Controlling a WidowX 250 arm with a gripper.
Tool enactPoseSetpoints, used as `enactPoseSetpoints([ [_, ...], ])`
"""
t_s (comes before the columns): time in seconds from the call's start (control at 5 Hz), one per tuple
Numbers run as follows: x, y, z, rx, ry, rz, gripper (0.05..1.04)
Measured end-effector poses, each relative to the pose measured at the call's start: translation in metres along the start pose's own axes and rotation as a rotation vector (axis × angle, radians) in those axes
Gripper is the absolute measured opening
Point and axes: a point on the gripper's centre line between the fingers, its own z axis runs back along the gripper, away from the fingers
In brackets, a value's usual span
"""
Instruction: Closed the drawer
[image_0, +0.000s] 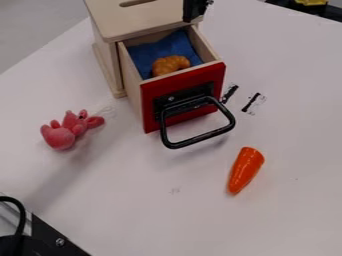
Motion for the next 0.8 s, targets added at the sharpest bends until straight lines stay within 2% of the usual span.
enactPoseSetpoints([
  [0.2,-0.004,-0.005,-0.010,-0.018,0.032,-0.005,0.995],
  [0.4,-0.005,-0.008,-0.010,-0.046,0.037,0.028,0.995],
  [0.6,-0.012,-0.007,-0.010,-0.042,0.078,0.115,0.995],
  [0.8,-0.017,-0.015,0.001,0.011,0.151,0.289,0.995],
])
